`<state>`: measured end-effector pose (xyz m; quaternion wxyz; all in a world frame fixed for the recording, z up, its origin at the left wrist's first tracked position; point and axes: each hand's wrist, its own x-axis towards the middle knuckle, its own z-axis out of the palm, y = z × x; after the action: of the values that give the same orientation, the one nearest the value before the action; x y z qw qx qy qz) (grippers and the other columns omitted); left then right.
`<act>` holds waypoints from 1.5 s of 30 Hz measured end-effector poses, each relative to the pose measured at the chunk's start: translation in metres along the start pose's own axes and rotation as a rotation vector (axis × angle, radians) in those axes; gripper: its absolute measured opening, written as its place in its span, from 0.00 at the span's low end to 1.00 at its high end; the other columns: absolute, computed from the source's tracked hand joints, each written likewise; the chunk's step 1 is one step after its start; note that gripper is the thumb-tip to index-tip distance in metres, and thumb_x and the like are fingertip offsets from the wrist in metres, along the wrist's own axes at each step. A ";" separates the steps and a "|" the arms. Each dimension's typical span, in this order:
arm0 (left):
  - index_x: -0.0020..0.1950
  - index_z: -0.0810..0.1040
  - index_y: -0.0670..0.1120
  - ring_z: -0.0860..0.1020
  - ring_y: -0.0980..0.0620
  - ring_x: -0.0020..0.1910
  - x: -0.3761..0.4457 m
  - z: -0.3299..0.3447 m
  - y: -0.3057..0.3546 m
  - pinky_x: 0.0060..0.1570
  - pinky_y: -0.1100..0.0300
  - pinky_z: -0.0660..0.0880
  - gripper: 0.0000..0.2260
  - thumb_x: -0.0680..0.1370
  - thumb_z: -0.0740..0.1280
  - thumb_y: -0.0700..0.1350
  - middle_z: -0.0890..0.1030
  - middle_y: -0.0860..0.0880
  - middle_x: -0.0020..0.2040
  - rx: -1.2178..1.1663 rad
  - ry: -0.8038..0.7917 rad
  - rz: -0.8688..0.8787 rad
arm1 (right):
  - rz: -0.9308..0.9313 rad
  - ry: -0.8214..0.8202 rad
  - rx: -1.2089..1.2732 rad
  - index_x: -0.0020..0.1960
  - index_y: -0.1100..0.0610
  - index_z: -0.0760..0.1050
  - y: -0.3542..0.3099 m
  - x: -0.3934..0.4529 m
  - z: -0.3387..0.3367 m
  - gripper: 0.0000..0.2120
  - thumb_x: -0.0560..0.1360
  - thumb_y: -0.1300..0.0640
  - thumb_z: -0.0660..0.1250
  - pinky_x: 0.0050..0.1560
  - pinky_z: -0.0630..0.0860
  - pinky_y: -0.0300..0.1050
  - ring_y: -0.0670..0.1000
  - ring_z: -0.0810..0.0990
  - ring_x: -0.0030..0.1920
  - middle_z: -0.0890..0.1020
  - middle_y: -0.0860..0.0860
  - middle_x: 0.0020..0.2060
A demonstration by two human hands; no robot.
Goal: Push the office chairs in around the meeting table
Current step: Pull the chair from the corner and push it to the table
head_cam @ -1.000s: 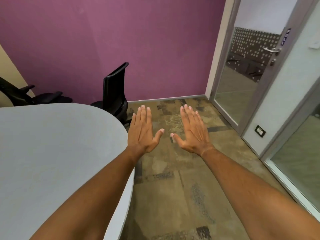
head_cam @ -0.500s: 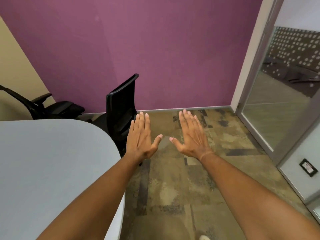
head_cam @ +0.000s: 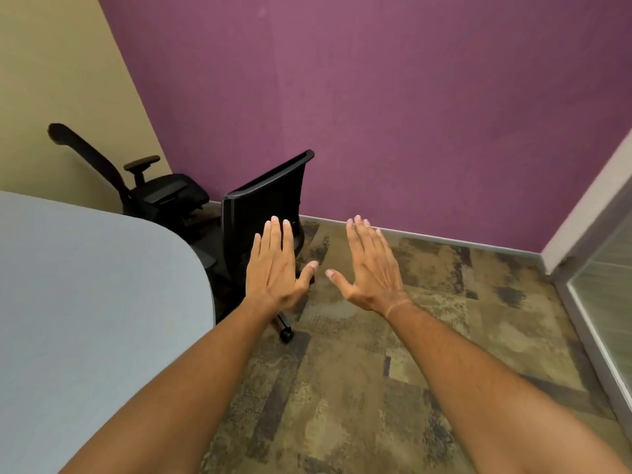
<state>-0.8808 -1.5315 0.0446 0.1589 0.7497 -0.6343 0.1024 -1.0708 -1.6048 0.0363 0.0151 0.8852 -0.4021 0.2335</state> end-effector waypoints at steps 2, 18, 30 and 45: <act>0.79 0.42 0.41 0.42 0.44 0.78 0.025 0.014 -0.007 0.76 0.45 0.45 0.40 0.77 0.47 0.67 0.44 0.39 0.79 -0.003 -0.002 -0.025 | -0.020 -0.009 0.009 0.79 0.62 0.46 0.013 0.026 0.015 0.45 0.75 0.33 0.53 0.77 0.48 0.56 0.56 0.47 0.78 0.51 0.61 0.78; 0.79 0.45 0.40 0.45 0.41 0.78 0.258 0.097 -0.103 0.76 0.45 0.46 0.40 0.77 0.47 0.66 0.48 0.37 0.79 0.027 0.012 -0.218 | -0.175 -0.109 0.054 0.79 0.60 0.43 0.088 0.292 0.131 0.46 0.74 0.32 0.51 0.77 0.44 0.54 0.55 0.45 0.78 0.49 0.60 0.79; 0.79 0.46 0.40 0.48 0.42 0.78 0.340 0.159 -0.158 0.76 0.47 0.47 0.38 0.78 0.48 0.65 0.50 0.38 0.79 0.077 -0.059 -0.562 | -0.437 -0.193 0.152 0.79 0.61 0.48 0.125 0.455 0.223 0.45 0.74 0.32 0.52 0.77 0.46 0.54 0.57 0.50 0.78 0.54 0.61 0.78; 0.77 0.58 0.44 0.60 0.43 0.75 0.387 0.179 -0.175 0.73 0.49 0.58 0.30 0.80 0.51 0.59 0.59 0.41 0.77 0.110 -0.367 -1.006 | -0.707 -0.357 0.128 0.76 0.60 0.59 0.140 0.556 0.294 0.41 0.76 0.32 0.44 0.76 0.53 0.56 0.58 0.61 0.75 0.66 0.61 0.73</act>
<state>-0.6498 -1.9279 -0.0032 0.0352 0.9737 -0.2080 -0.0859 -0.7385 -2.1543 -0.0113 -0.0306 0.9948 -0.0536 0.0808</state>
